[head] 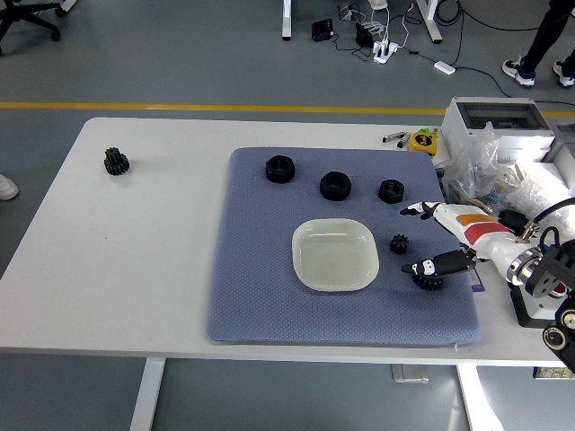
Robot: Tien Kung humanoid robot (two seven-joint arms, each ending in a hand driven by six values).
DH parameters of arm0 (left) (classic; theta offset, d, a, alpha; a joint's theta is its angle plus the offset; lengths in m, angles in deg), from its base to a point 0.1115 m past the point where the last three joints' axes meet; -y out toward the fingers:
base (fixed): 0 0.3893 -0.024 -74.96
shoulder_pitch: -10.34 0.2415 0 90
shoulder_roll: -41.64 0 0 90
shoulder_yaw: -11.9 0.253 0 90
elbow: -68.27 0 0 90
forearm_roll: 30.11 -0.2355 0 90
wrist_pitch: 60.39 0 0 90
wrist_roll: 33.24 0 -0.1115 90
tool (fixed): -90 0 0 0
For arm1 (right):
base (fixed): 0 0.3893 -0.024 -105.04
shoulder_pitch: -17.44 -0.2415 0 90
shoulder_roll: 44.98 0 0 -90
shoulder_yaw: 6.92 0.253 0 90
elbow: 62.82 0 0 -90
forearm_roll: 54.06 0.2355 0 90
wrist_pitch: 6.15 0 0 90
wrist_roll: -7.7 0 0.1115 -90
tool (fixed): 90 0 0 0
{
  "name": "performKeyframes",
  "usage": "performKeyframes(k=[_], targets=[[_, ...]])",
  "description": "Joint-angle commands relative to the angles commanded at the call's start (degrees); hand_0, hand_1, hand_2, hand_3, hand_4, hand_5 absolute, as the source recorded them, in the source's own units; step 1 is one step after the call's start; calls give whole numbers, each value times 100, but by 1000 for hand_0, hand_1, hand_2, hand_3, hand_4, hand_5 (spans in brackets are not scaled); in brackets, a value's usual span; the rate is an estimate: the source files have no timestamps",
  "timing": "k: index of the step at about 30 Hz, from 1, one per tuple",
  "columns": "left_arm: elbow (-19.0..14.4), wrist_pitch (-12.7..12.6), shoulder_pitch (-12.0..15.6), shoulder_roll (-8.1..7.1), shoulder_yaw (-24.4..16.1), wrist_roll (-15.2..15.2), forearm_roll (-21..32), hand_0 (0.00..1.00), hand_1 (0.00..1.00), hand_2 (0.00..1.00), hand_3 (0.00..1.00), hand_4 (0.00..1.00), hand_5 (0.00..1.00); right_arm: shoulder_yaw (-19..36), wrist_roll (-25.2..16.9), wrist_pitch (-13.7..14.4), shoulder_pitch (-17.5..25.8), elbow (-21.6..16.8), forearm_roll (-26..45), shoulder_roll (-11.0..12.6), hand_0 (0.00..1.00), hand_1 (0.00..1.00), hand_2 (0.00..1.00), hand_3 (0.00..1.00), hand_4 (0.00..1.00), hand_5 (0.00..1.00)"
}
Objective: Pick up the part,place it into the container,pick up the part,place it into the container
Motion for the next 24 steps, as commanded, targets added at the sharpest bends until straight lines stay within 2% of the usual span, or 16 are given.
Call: performKeyframes(k=[3, 4, 5, 15, 16, 24], targets=[[-1, 1, 2, -2, 2, 1, 1, 645, 643, 608, 550, 586, 477, -21, 3, -38, -12, 66, -445, 13, 687, 697, 740, 750, 998, 377], [-2, 0, 2, -1, 3, 1, 5, 646, 643, 609, 550, 586, 477, -26, 2, -50, -13, 91, -515, 18, 656, 657, 699, 679, 998, 356], [-1, -1, 2, 0, 4, 2, 9, 646, 643, 609, 550, 586, 477, -34, 0, -65, -13, 120, -533, 22, 656, 657, 699, 679, 998, 356], [-6, 2, -6, 7, 0, -3, -6, 646, 643, 608, 550, 586, 477, -186, -30, -90, -17, 364, -241, -18, 650, 652, 694, 648, 998, 359], [-7, 3, -6, 7, -4, -4, -8, 646, 642, 610, 551, 587, 476, -201, -38, -72, -22, 387, -205, -28, 624, 643, 686, 638, 998, 365], [-14, 10, -7, 8, -21, -19, -52, 648, 643, 609, 551, 587, 477, -296, -97, 89, -114, 741, 136, -147, 625, 639, 679, 619, 998, 358]])
